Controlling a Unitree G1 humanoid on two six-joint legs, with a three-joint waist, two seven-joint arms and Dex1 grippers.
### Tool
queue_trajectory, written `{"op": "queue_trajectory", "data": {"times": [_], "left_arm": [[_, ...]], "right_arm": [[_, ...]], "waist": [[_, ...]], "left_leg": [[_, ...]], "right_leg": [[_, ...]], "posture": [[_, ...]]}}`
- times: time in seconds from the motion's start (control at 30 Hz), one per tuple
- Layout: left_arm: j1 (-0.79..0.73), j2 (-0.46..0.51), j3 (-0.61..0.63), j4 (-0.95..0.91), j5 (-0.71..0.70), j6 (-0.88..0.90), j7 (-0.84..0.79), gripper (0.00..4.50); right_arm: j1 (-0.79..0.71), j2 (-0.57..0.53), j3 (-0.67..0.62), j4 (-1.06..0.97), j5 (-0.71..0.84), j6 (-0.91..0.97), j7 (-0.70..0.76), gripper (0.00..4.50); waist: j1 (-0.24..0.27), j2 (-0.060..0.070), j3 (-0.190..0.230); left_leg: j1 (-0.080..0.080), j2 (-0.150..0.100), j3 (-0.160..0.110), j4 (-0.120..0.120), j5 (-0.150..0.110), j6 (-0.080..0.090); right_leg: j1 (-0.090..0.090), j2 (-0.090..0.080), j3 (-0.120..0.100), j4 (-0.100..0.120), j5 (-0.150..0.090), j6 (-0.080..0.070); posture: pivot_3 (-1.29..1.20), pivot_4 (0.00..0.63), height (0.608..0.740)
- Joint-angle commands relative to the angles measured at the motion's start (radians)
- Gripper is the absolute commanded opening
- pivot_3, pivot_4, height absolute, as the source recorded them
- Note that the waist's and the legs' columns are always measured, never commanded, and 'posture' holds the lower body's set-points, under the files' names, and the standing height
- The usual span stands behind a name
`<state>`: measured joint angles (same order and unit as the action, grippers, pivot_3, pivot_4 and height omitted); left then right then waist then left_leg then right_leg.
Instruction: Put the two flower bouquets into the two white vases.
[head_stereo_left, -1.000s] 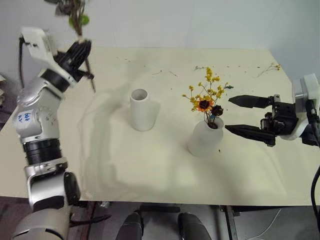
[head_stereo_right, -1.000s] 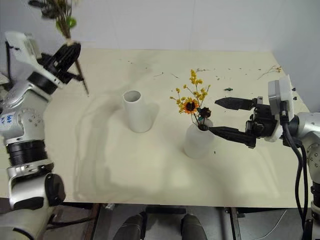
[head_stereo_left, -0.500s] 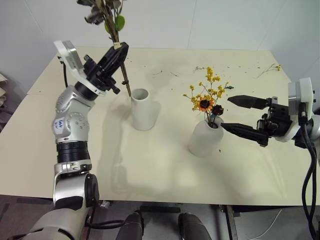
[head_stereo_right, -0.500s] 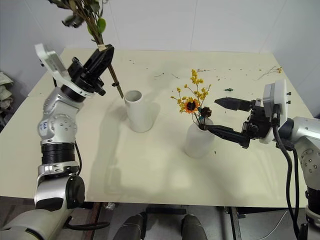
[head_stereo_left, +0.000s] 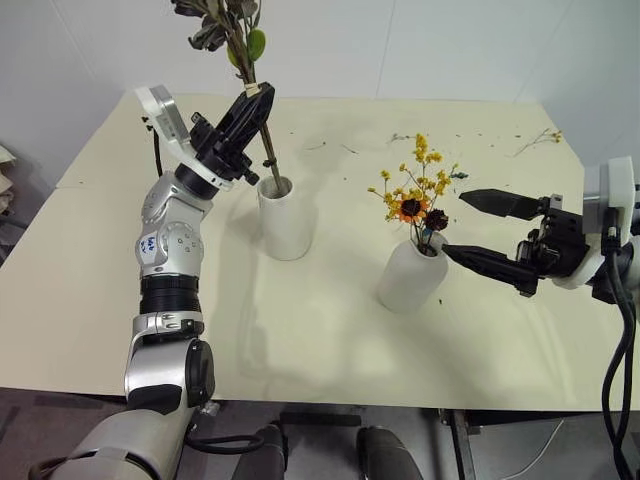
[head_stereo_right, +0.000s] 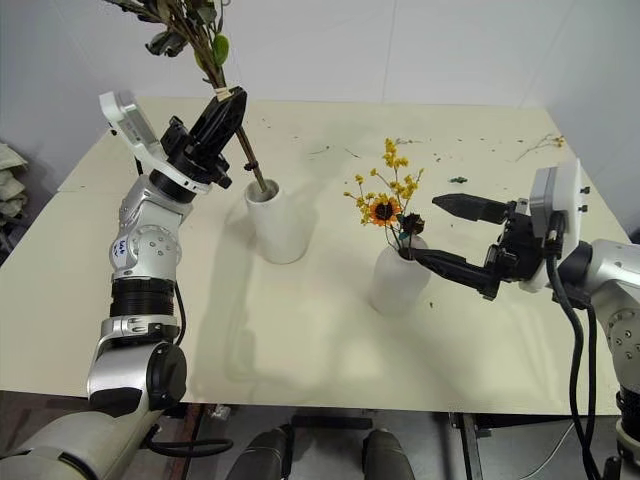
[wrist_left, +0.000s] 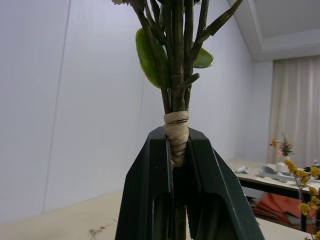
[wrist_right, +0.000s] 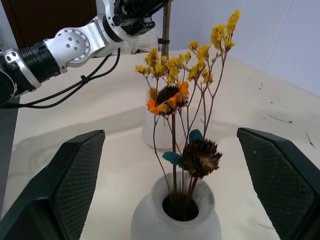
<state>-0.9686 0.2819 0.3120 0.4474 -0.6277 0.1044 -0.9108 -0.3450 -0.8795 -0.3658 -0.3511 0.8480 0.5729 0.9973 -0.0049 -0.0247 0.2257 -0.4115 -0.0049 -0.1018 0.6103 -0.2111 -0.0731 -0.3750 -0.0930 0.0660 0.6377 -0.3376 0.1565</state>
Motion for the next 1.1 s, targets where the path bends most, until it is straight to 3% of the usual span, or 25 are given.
{"op": "queue_trajectory", "data": {"times": [0.03,0.57,0.93,1.03,1.1], "left_arm": [[-0.034,0.025,0.004,-0.024,-0.015,0.002,-0.017,0.03],[-0.017,-0.055,-0.009,0.208,0.061,-0.258,-0.098,0.03],[0.117,0.053,-0.052,0.019,0.095,-0.201,-0.113,3.44],[0.154,0.163,-0.068,-0.021,0.132,-0.162,-0.143,4.45],[0.176,0.23,-0.078,-0.035,0.146,-0.137,-0.172,4.48]], "right_arm": [[0.001,-0.003,-0.044,-0.031,0.023,-0.007,-0.014,4.5],[0.015,0.002,-0.05,-0.056,0.05,-0.004,-0.053,4.5],[0.046,0.019,-0.051,-0.061,0.048,-0.028,-0.072,4.5],[0.036,0.019,-0.044,-0.046,0.041,-0.034,-0.064,4.5],[0.035,0.016,-0.044,-0.035,0.037,-0.039,-0.051,4.5]], "waist": [[0.0,0.0,0.0],[0.001,0.0,0.0],[0.002,0.0,0.0],[0.002,0.0,0.0],[-0.007,0.0,0.0]], "left_leg": [[0.0,0.0,0.0,0.0,0.0,0.0],[-0.002,0.0,0.0,0.0,0.0,0.0],[-0.002,0.0,0.0,0.001,0.0,0.001],[-0.002,0.0,0.0,0.001,0.0,0.001],[-0.001,0.0,0.0,0.0,0.0,0.001]], "right_leg": [[0.0,0.0,0.0,0.0,0.0,0.0],[-0.001,0.0,0.0,-0.001,0.0,0.0],[-0.001,0.0,0.0,-0.001,0.0,0.0],[-0.001,0.0,0.0,-0.001,0.0,0.0],[-0.001,0.0,0.0,-0.001,0.0,0.0]], "posture": [[0.0,0.15,0.74],[0.0,0.15,0.74],[0.0,0.15,0.74],[0.0,0.15,0.74],[0.0,0.15,0.74]]}}
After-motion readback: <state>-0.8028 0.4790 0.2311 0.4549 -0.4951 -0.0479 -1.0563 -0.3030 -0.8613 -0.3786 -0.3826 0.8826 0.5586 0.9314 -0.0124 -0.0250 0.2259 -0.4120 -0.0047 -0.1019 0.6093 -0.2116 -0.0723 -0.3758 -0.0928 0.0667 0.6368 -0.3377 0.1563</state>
